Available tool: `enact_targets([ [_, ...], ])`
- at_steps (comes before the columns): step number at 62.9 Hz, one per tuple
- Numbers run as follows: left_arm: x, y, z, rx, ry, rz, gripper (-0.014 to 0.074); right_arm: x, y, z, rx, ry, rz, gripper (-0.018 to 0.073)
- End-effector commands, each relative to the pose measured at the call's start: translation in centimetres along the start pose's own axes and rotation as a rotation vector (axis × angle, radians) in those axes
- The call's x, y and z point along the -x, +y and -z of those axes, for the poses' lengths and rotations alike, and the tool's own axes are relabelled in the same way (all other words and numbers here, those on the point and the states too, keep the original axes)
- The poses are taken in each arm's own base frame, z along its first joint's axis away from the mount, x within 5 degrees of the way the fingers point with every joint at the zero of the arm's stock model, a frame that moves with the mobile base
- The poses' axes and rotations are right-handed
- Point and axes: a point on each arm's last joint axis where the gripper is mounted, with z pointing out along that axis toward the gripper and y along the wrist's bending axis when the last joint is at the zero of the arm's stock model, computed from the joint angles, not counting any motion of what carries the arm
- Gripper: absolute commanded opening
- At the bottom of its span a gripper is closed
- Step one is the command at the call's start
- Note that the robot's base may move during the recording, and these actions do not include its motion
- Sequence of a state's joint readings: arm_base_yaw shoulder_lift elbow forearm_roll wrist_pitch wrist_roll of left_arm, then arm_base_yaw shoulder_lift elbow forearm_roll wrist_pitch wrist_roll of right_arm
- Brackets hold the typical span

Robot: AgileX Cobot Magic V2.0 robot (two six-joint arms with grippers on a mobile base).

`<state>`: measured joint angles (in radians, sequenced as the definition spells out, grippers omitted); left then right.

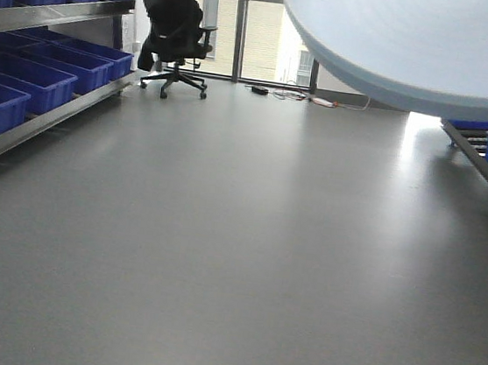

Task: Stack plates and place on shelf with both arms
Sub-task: 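Drive the base toward the shelves of blue bins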

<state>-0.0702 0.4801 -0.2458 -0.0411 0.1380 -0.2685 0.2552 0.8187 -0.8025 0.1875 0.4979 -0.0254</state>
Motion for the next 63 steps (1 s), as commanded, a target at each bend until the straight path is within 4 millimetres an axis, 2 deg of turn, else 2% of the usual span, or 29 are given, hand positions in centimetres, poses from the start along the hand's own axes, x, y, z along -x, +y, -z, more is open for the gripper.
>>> enact_targets([
  [1, 1.62, -0.57, 0.2, -0.038, -0.105, -0.003, 0.009, 1.67, 0.08, 0.57, 0.001, -0.123, -0.006, 0.0048],
  [63, 1.62, -0.57, 0.2, -0.038, -0.105, -0.003, 0.009, 1.67, 0.08, 0.57, 0.001, -0.123, -0.006, 0.0048],
])
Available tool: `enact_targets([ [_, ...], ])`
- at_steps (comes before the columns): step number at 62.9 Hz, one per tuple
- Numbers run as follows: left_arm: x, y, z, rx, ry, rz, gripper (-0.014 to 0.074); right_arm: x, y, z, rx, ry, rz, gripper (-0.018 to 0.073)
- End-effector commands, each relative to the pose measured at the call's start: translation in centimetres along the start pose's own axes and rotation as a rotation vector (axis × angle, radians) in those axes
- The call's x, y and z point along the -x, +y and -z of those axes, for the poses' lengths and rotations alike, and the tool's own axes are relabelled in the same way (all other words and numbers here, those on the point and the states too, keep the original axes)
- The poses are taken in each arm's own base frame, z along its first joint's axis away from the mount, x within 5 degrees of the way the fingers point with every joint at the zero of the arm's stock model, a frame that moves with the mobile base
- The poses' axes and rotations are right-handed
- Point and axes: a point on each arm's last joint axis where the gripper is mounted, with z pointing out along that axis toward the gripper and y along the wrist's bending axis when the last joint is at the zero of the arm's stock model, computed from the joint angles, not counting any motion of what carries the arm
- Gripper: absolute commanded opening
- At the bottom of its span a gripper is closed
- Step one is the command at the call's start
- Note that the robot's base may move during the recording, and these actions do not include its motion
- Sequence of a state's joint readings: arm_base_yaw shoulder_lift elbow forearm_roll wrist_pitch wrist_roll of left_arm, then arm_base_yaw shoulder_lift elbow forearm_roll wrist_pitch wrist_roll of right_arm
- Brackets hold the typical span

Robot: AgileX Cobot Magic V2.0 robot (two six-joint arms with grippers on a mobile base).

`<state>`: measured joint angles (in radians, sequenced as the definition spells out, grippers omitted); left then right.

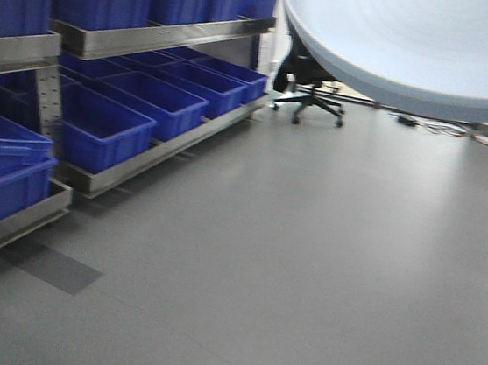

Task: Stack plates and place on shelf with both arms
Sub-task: 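Drive the base toward the shelves of blue bins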

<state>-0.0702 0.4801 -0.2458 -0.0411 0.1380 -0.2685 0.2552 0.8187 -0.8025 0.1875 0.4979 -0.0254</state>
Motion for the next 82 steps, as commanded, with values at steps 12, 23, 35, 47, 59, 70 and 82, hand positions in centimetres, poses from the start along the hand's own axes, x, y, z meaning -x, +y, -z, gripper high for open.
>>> enact_targets([
  [12, 1.62, -0.57, 0.2, -0.038, -0.105, -0.003, 0.009, 1.67, 0.08, 0.57, 0.001, -0.123, -0.006, 0.0048],
  [23, 1.62, -0.57, 0.2, -0.038, -0.105, -0.003, 0.009, 1.67, 0.08, 0.57, 0.001, -0.123, -0.006, 0.0048],
  [35, 1.62, -0.57, 0.2, -0.038, -0.105, -0.003, 0.009, 1.67, 0.08, 0.57, 0.001, -0.123, -0.006, 0.0048],
  [47, 1.62, -0.57, 0.2, -0.038, -0.105, -0.003, 0.009, 1.67, 0.08, 0.57, 0.001, -0.123, -0.006, 0.0048],
  [59, 1.62, -0.57, 0.2, -0.038, -0.105, -0.003, 0.009, 1.67, 0.08, 0.57, 0.001, -0.123, -0.006, 0.0048],
  [70, 1.62, -0.57, 0.2, -0.038, -0.105, -0.003, 0.009, 1.67, 0.08, 0.57, 0.001, -0.123, -0.006, 0.0048],
  [82, 1.62, -0.57, 0.2, -0.038, -0.105, -0.003, 0.009, 1.67, 0.08, 0.57, 0.001, -0.123, -0.006, 0.0048],
])
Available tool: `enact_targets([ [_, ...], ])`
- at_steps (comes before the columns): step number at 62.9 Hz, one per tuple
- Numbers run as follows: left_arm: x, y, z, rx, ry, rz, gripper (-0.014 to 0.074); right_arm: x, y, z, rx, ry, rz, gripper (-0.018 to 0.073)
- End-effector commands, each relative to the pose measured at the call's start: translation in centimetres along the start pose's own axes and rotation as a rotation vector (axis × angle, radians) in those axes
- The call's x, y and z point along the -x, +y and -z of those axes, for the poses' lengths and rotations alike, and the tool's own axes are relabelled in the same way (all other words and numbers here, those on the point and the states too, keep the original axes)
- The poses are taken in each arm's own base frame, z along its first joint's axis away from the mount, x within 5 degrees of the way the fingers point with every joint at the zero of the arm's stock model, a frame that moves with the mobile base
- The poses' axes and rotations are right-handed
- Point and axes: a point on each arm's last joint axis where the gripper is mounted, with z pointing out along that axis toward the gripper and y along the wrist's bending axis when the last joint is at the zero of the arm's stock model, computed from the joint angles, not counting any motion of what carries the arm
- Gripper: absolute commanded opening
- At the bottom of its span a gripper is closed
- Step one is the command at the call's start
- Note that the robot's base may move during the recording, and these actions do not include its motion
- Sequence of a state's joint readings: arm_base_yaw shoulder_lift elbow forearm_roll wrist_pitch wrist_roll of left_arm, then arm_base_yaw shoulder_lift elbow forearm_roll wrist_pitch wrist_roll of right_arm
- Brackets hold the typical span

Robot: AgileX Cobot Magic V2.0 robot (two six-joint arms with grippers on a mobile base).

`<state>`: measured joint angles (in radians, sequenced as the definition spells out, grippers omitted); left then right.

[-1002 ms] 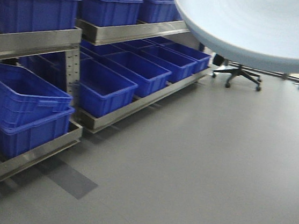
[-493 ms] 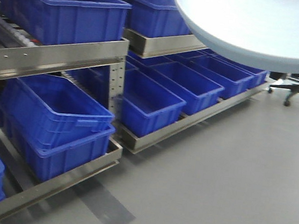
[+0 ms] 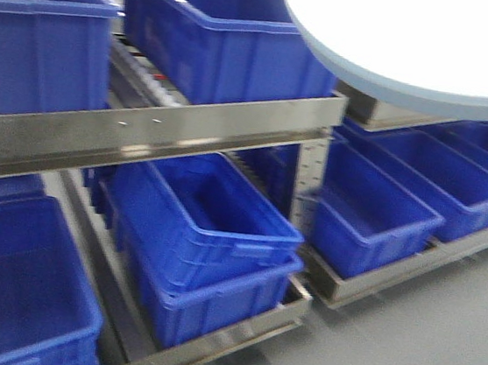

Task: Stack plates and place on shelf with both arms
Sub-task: 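Drive the base toward the shelves of blue bins, then move the held plates over the blue bin on the shelf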

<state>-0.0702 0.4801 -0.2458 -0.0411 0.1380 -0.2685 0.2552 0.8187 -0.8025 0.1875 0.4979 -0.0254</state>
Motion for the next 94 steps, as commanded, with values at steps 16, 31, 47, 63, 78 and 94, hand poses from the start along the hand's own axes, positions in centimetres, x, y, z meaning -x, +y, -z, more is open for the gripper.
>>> enact_targets([
  [16, 1.62, -0.57, 0.2, -0.038, -0.105, -0.003, 0.009, 1.68, 0.08, 0.57, 0.001, -0.124, -0.006, 0.0048],
  [31, 1.62, -0.57, 0.2, -0.038, -0.105, -0.003, 0.009, 1.68, 0.08, 0.57, 0.001, -0.124, -0.006, 0.0048],
  [47, 1.62, -0.57, 0.2, -0.038, -0.105, -0.003, 0.009, 1.68, 0.08, 0.57, 0.001, -0.124, -0.006, 0.0048],
  [63, 1.62, -0.57, 0.2, -0.038, -0.105, -0.003, 0.009, 1.68, 0.08, 0.57, 0.001, -0.124, -0.006, 0.0048],
  [78, 1.62, -0.57, 0.2, -0.038, -0.105, -0.003, 0.009, 1.68, 0.08, 0.57, 0.001, -0.124, -0.006, 0.0048],
  [94, 1.62, -0.57, 0.2, -0.038, -0.105, -0.003, 0.009, 1.68, 0.08, 0.57, 0.001, -0.124, -0.006, 0.0048],
])
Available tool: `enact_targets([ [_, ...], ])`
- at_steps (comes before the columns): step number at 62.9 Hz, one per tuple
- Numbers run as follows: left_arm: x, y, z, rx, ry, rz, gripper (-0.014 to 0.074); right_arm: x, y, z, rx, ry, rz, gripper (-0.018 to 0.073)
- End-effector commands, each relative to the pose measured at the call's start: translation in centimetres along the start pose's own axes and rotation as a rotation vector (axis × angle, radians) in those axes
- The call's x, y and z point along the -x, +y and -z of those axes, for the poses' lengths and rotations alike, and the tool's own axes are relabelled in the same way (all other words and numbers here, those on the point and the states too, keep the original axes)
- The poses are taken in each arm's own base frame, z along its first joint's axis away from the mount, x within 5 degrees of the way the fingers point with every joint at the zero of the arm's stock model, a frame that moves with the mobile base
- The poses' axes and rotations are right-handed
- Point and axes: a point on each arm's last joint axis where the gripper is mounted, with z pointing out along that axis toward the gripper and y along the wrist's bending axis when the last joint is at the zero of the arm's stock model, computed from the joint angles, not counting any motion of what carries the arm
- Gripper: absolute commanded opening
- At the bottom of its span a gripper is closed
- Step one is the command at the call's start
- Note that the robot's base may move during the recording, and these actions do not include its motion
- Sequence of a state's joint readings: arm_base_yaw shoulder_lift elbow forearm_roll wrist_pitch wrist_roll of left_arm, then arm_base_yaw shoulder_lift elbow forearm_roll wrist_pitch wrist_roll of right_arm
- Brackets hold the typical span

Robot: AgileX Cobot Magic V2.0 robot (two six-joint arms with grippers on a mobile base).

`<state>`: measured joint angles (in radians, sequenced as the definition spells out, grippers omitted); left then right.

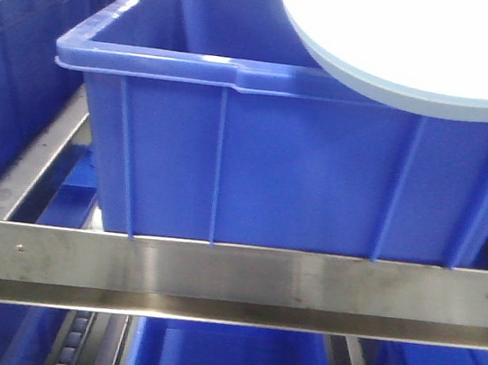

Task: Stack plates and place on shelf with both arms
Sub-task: 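Move the held plates over the blue bin on the shelf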

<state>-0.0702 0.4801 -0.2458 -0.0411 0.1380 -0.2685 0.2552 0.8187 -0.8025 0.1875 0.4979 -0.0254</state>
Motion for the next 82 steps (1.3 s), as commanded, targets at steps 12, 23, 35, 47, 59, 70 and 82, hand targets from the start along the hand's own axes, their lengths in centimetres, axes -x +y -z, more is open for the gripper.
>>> enact_targets([
  [12, 1.62, -0.57, 0.2, -0.038, -0.105, -0.003, 0.009, 1.68, 0.08, 0.57, 0.001, -0.124, -0.006, 0.0048],
  [23, 1.62, -0.57, 0.2, -0.038, -0.105, -0.003, 0.009, 1.68, 0.08, 0.57, 0.001, -0.124, -0.006, 0.0048],
  [35, 1.62, -0.57, 0.2, -0.038, -0.105, -0.003, 0.009, 1.68, 0.08, 0.57, 0.001, -0.124, -0.006, 0.0048],
  [47, 1.62, -0.57, 0.2, -0.038, -0.105, -0.003, 0.009, 1.68, 0.08, 0.57, 0.001, -0.124, -0.006, 0.0048],
  [59, 1.62, -0.57, 0.2, -0.038, -0.105, -0.003, 0.009, 1.68, 0.08, 0.57, 0.001, -0.124, -0.006, 0.0048],
  [70, 1.62, -0.57, 0.2, -0.038, -0.105, -0.003, 0.009, 1.68, 0.08, 0.57, 0.001, -0.124, -0.006, 0.0048],
  [82, 1.62, -0.57, 0.2, -0.038, -0.105, -0.003, 0.009, 1.91, 0.09, 0.6, 0.002, -0.15, -0.012, 0.0048],
])
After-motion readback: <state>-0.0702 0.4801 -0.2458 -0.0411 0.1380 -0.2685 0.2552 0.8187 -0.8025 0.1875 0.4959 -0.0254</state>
